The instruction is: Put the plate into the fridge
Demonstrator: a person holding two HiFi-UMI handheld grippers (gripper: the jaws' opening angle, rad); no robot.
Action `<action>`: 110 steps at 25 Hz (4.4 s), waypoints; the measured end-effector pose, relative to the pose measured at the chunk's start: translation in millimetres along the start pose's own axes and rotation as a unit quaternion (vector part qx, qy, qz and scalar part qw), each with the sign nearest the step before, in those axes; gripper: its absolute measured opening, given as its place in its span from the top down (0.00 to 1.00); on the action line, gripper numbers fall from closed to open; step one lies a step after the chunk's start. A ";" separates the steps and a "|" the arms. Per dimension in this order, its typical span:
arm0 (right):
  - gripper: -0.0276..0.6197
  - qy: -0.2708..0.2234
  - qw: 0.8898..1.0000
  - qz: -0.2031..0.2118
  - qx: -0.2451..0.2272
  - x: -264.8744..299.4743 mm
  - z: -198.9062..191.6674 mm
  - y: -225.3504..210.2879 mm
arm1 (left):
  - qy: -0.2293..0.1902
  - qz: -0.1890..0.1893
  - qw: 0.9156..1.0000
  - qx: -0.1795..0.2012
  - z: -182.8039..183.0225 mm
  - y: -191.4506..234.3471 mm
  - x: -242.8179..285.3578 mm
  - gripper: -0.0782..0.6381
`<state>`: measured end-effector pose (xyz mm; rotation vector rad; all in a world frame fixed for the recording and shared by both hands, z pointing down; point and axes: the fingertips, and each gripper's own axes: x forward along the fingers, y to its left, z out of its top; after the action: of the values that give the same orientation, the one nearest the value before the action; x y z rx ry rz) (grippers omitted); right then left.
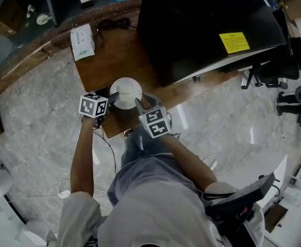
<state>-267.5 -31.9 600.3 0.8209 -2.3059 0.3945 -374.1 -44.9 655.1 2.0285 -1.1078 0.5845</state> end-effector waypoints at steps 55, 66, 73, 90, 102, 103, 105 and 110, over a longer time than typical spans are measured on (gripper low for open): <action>0.92 -0.050 0.802 0.284 0.523 62.5 -48.4 -26.5 | -0.067 0.028 0.996 0.060 8.3 25.2 29.2 0.71; 0.92 -0.102 0.786 0.326 0.515 42.3 -29.2 -37.0 | -0.091 0.021 0.995 0.028 14.9 28.7 25.8 0.69; 0.92 -0.137 0.781 0.338 0.507 16.5 -11.6 -46.7 | -0.175 0.000 0.984 0.014 44.7 14.1 -0.9 0.68; 0.92 -0.234 0.744 0.359 0.513 -165.6 -2.8 -79.6 | -0.345 0.029 0.929 0.132 75.4 -151.0 -37.5 0.72; 0.92 -0.256 0.723 0.389 0.510 -363.9 -114.1 -226.2 | -0.379 0.053 0.910 0.158 94.8 -414.3 47.8 0.86; 0.92 -0.255 0.726 0.391 0.505 -382.3 -123.1 -246.6 | -0.385 0.058 0.907 0.159 101.4 -440.0 59.8 0.87; 0.92 -0.258 0.730 0.394 0.496 -416.6 -135.8 -289.2 | -0.400 0.068 0.900 0.161 119.1 -486.6 83.7 0.87; 0.92 -0.271 0.731 0.398 0.484 -476.6 -131.5 -376.6 | -0.434 0.091 0.881 0.165 166.2 -566.1 125.1 0.87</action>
<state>321.9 -40.2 403.6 0.2787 -2.8590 2.1186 180.0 -38.8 417.0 2.5870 -1.8231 -0.1194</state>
